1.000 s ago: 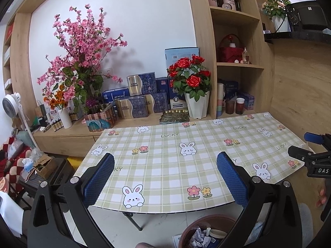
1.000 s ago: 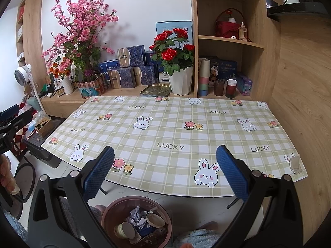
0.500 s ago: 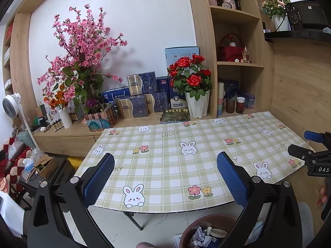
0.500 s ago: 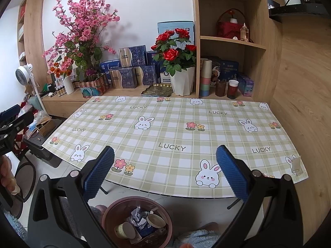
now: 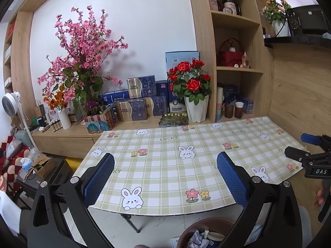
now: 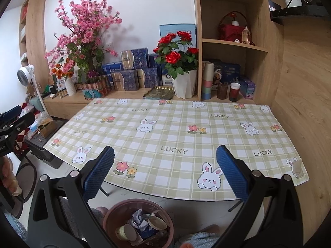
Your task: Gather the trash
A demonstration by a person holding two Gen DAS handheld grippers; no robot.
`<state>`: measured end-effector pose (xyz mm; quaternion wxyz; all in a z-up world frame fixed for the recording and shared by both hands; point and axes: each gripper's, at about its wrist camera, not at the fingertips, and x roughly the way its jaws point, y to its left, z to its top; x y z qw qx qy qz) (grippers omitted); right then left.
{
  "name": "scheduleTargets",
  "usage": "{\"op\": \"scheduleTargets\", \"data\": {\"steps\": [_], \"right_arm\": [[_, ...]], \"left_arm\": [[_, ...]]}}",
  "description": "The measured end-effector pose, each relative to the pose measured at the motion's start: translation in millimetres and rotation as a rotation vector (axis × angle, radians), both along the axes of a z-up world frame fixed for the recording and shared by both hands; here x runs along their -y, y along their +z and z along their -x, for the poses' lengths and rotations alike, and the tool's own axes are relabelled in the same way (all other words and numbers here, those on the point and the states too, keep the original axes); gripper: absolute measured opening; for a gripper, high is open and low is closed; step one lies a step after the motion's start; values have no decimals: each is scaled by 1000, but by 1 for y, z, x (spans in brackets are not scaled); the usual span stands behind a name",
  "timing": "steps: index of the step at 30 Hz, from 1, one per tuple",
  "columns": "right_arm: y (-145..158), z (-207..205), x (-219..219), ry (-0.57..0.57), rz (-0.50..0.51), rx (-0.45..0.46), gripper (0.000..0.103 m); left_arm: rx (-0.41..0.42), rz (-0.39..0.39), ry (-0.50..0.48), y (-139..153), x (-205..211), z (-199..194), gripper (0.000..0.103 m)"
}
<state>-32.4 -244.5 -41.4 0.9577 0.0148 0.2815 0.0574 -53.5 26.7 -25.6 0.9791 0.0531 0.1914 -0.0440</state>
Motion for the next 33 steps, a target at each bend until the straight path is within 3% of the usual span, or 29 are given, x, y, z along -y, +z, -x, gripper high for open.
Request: {"op": "scheduleTargets", "data": {"steps": [6, 8, 10, 15, 22, 33], "right_arm": [[5, 0, -7, -23, 63, 32, 97], [6, 0, -7, -38, 76, 49, 97], [8, 1, -6, -42, 65, 59, 97], [10, 2, -4, -46, 63, 73, 97], [10, 3, 3, -63, 6, 52, 97], [8, 1, 4, -77, 6, 14, 97]], "left_arm": [[2, 13, 8, 2, -4, 2, 97], [6, -16, 21, 3, -3, 0, 97], [7, -51, 36, 4, -2, -1, 97], [-26, -35, 40, 4, -7, -4, 97], [-25, -41, 51, 6, -7, -3, 97], [-11, -48, 69, 10, -8, -1, 97]]}}
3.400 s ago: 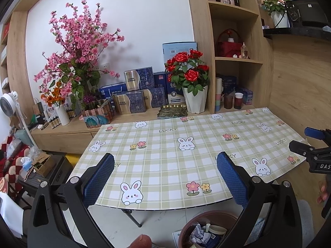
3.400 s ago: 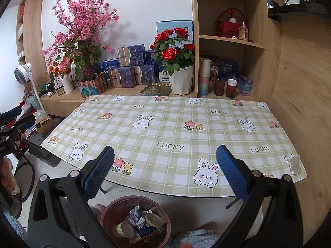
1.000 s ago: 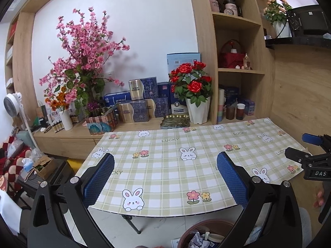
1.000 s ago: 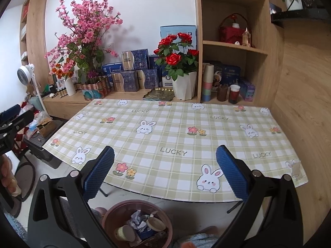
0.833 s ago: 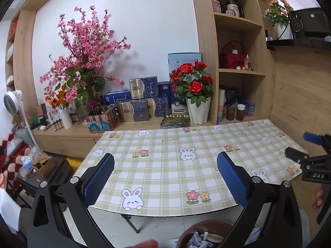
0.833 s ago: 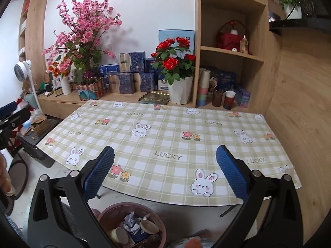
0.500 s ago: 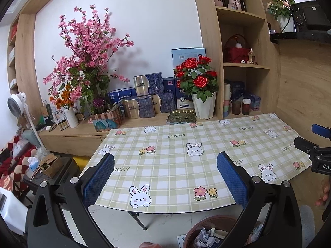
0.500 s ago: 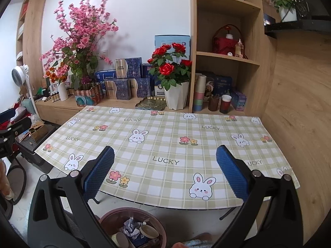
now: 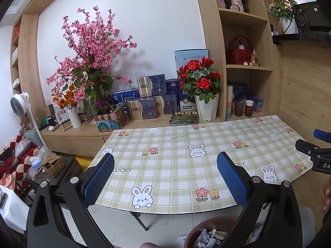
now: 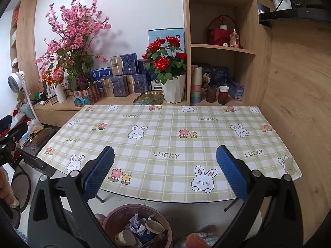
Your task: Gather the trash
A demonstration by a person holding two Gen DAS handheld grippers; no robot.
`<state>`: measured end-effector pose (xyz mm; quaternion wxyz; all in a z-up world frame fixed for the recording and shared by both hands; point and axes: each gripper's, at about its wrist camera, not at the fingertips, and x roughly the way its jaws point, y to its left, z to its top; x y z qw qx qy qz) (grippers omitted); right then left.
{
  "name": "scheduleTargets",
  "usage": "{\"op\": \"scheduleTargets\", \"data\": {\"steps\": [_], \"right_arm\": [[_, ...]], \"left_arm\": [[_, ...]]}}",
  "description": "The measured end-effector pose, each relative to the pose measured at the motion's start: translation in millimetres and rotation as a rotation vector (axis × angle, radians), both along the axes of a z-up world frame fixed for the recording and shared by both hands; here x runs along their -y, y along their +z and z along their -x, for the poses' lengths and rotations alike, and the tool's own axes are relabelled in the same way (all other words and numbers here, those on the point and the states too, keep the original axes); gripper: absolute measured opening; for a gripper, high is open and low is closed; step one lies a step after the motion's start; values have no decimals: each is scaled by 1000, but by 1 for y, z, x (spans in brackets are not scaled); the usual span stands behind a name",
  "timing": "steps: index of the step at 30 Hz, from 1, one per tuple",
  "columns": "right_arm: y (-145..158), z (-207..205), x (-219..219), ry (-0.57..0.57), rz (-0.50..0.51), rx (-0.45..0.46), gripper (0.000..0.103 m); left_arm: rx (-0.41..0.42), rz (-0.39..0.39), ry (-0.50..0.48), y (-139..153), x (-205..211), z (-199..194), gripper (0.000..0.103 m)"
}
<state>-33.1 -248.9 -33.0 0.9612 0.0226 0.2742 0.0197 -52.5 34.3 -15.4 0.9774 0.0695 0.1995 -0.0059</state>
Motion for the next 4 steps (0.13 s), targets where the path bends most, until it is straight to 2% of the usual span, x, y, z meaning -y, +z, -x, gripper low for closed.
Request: {"op": "scheduleTargets", "data": {"steps": [4], "right_arm": [[0, 1, 0, -3, 1, 8, 97]], "left_arm": [[-4, 2, 8, 0, 0, -1, 97]]}}
